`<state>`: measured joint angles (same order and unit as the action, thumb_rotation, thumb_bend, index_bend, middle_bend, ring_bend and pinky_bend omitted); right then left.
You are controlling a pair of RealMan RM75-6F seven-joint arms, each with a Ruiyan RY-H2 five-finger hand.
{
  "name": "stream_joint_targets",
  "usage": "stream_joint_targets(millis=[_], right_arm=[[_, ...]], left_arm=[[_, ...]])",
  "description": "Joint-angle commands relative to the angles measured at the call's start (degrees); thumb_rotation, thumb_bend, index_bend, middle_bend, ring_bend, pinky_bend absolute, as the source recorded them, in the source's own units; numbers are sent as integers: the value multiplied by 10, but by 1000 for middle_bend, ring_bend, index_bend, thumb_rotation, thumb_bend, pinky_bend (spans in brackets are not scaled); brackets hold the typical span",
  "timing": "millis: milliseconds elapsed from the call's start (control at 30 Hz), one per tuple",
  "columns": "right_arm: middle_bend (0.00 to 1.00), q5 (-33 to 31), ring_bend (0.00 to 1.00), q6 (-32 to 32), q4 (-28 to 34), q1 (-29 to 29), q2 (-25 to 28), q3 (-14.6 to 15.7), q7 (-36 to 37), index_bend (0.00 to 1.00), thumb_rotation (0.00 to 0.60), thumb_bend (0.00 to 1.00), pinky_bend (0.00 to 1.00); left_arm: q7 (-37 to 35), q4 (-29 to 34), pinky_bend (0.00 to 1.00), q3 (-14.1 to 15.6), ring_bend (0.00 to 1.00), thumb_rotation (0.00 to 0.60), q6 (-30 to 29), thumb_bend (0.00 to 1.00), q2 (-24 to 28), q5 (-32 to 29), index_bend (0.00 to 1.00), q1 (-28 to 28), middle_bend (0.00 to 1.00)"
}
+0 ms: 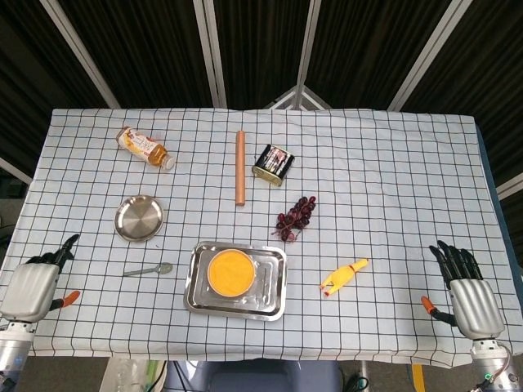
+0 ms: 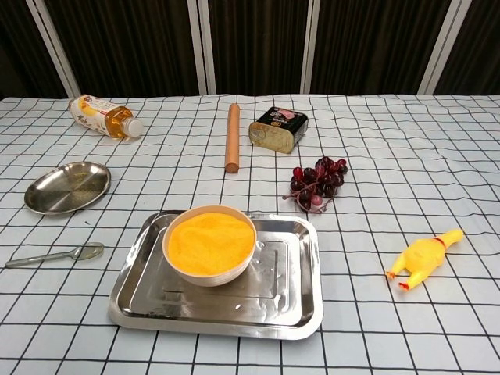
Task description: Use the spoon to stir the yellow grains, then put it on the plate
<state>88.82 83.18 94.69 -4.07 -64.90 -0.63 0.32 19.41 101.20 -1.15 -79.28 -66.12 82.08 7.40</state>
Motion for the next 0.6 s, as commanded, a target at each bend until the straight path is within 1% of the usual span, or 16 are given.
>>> stream_joint_targets(millis=[33, 67, 133, 233, 300, 400, 600], right_arm=[[0, 0, 0, -2, 1, 0, 1, 2, 2, 0, 600, 317, 0], [0, 0, 0, -2, 2, 0, 2, 2, 3, 0, 600, 317, 0], [0, 1, 0, -2, 3, 1, 2, 3, 4, 0, 600, 317, 0], [0, 2, 0, -1, 4, 1, 3, 3, 6, 0, 600, 318, 0], [0, 2, 0, -2, 4, 1, 4, 3, 9, 0, 600, 317, 0], [0, 2, 0, -2, 3, 0, 4, 3, 11, 0, 600, 317, 0], [0, 2, 0, -4, 4, 0, 5, 3, 14, 0, 600, 317, 0]], left_arm=[[44, 40, 976, -18, 992, 600, 65, 278, -16, -82, 425, 30, 984], [66, 48, 989, -23, 999, 600, 82, 306, -25, -111, 445, 40, 995], [98, 52, 1000, -30, 1000, 600, 93, 380, -39, -145, 469, 52, 1000], [157, 50, 1000, -39, 1000, 600, 102, 437, -70, -203, 474, 71, 1000], [192, 56, 1000, -44, 1000, 600, 108, 462, -88, -250, 484, 84, 1000], [230, 63, 1000, -54, 1000, 600, 103, 486, -109, -302, 491, 101, 1000], [282, 55, 1000, -63, 1000, 600, 85, 497, -141, -358, 471, 126, 1000]])
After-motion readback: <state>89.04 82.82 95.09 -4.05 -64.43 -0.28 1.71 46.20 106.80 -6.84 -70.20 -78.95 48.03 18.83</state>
